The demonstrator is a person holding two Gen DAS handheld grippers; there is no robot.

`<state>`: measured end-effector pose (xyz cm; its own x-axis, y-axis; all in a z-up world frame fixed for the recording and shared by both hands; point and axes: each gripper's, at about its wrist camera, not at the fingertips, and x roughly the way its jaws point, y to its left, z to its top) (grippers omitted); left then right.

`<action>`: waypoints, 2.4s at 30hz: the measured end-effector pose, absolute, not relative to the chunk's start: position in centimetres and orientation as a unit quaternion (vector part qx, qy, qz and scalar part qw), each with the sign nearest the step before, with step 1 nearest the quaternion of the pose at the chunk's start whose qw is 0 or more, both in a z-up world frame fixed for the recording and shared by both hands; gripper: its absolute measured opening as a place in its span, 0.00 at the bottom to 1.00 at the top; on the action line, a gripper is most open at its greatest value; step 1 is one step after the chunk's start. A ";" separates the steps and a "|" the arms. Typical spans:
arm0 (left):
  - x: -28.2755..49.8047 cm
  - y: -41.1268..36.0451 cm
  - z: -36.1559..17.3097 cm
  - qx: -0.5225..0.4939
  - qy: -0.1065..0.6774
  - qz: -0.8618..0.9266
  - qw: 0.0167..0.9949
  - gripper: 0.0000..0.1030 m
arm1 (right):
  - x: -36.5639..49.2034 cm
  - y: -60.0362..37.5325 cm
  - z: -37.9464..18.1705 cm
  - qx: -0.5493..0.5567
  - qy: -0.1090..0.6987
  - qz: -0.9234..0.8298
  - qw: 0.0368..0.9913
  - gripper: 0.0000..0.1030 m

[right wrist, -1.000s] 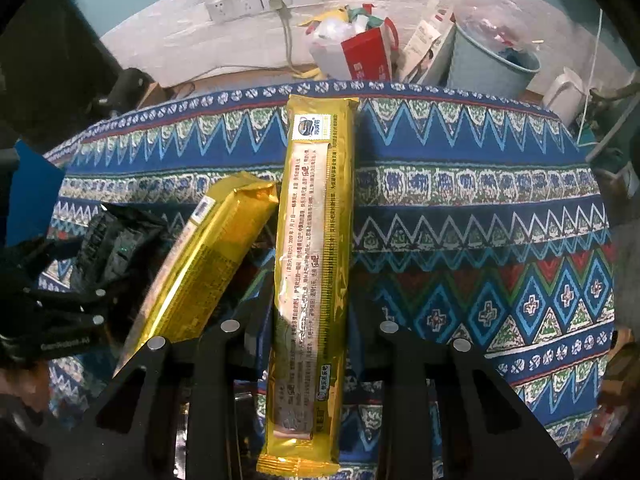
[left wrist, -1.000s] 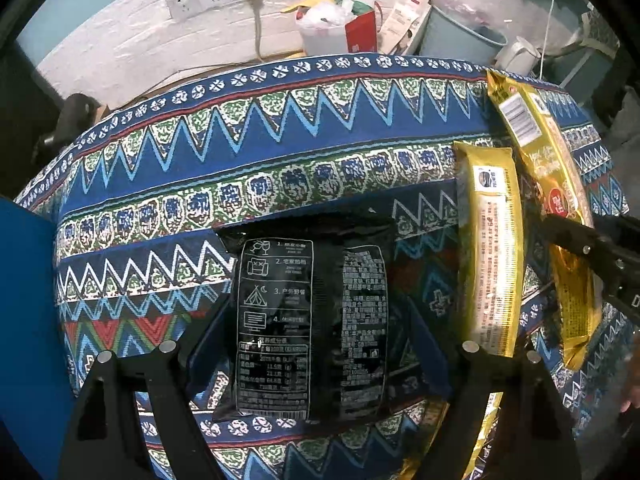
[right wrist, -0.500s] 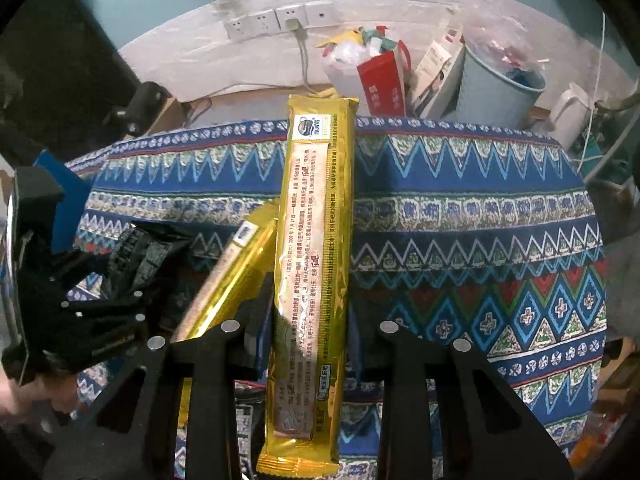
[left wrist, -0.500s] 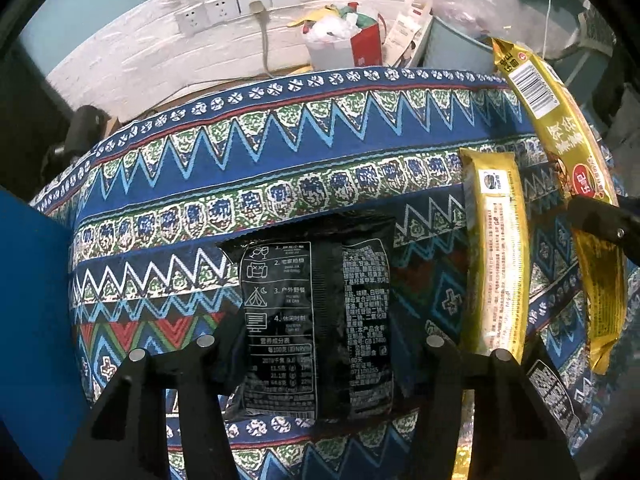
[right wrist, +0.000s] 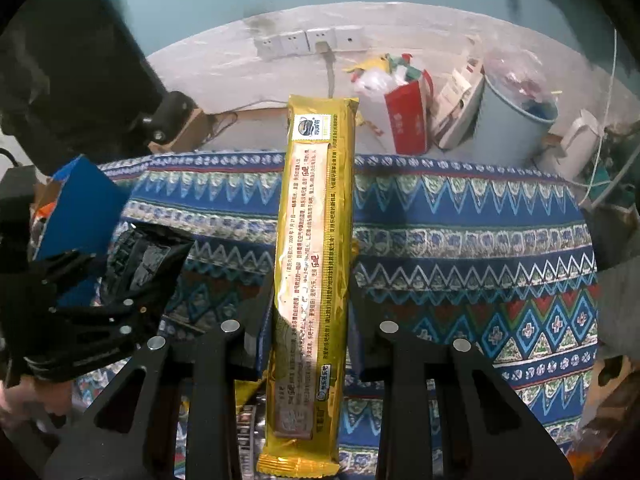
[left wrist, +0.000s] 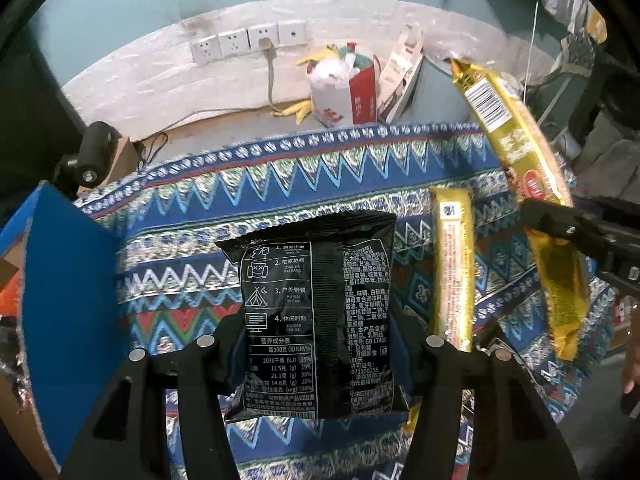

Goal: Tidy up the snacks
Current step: 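Lift both items and carry them over the cardboard box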

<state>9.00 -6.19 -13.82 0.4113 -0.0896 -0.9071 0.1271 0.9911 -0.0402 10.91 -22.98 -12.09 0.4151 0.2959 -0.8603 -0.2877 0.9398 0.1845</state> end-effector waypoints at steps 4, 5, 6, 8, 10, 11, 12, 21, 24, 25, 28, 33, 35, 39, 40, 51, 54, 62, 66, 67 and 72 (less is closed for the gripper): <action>8.0 -5.1 -11.8 0.007 0.527 -0.067 0.847 0.57 | 10.6 -22.1 -10.9 0.003 0.504 0.183 0.844 0.28; 7.8 -4.9 -11.4 0.006 0.525 -0.067 0.849 0.57 | 10.5 -21.9 -10.6 0.003 0.502 0.187 0.844 0.28; 7.5 -4.6 -10.9 0.006 0.521 -0.067 0.851 0.57 | 10.5 -21.6 -10.3 0.003 0.500 0.190 0.845 0.28; 7.0 -4.1 -10.2 0.005 0.514 -0.066 0.855 0.57 | 10.2 -21.0 -9.7 0.001 0.495 0.196 0.847 0.28; 6.5 -3.5 -9.5 -0.001 0.510 -0.066 0.858 0.57 | 9.9 -20.5 -9.2 0.000 0.490 0.203 0.848 0.28; 6.3 -3.1 -9.1 -0.003 0.507 -0.065 0.860 0.57 | 9.8 -20.1 -8.9 0.000 0.488 0.207 0.848 0.28; 6.0 -2.9 -8.7 -0.002 0.504 -0.064 0.862 0.57 | 9.6 -20.0 -8.7 0.000 0.486 0.210 0.848 0.28; 3.8 0.5 -5.7 -0.013 0.473 -0.045 0.880 0.57 | 8.5 -16.8 -6.8 -0.005 0.474 0.243 0.846 0.28; 2.9 2.0 -5.0 -0.021 0.466 -0.037 0.884 0.57 | 8.2 -15.5 -6.4 -0.010 0.471 0.253 0.845 0.28; 2.6 2.3 -4.8 -0.024 0.465 -0.035 0.884 0.57 | 8.2 -15.1 -6.4 -0.013 0.471 0.256 0.844 0.28; 2.0 3.6 -4.3 -0.032 0.461 -0.030 0.886 0.57 | 8.0 -13.8 -6.3 -0.020 0.471 0.263 0.842 0.28; 1.1 5.4 -3.8 -0.037 0.453 -0.017 0.890 0.57 | 7.9 -11.4 -6.2 -0.029 0.472 0.278 0.836 0.28; 0.8 6.1 -3.7 -0.039 0.450 -0.009 0.892 0.57 | 7.9 -10.4 -6.1 -0.031 0.472 0.284 0.834 0.28; 0.3 7.8 -3.7 -0.044 0.447 0.008 0.894 0.57 | 8.0 -8.4 -5.9 -0.037 0.470 0.295 0.831 0.28; 0.1 8.5 -3.7 -0.049 0.446 0.012 0.893 0.57 | 8.0 -7.9 -5.9 -0.038 0.470 0.297 0.831 0.28; -2.1 14.4 -4.2 -0.080 0.442 0.062 0.892 0.57 | 8.0 -0.6 -5.6 -0.049 0.467 0.341 0.814 0.28; -2.8 16.2 -4.6 -0.090 0.441 0.078 0.890 0.57 | 7.9 1.5 -5.6 -0.051 0.468 0.353 0.809 0.28; -4.1 20.3 -5.3 -0.105 0.443 0.117 0.883 0.57 | 7.8 6.2 -5.8 -0.053 0.470 0.380 0.795 0.28; -4.4 21.9 -5.7 -0.109 0.445 0.133 0.879 0.57 | 7.7 8.0 -6.0 -0.049 0.473 0.390 0.788 0.28; -4.5 22.3 -5.9 -0.113 0.446 0.136 0.877 0.57 | 7.7 8.5 -6.1 -0.048 0.475 0.393 0.786 0.28; -4.6 23.7 -6.2 -0.124 0.449 0.147 0.872 0.57 | 7.6 10.3 -6.7 -0.041 0.483 0.402 0.777 0.28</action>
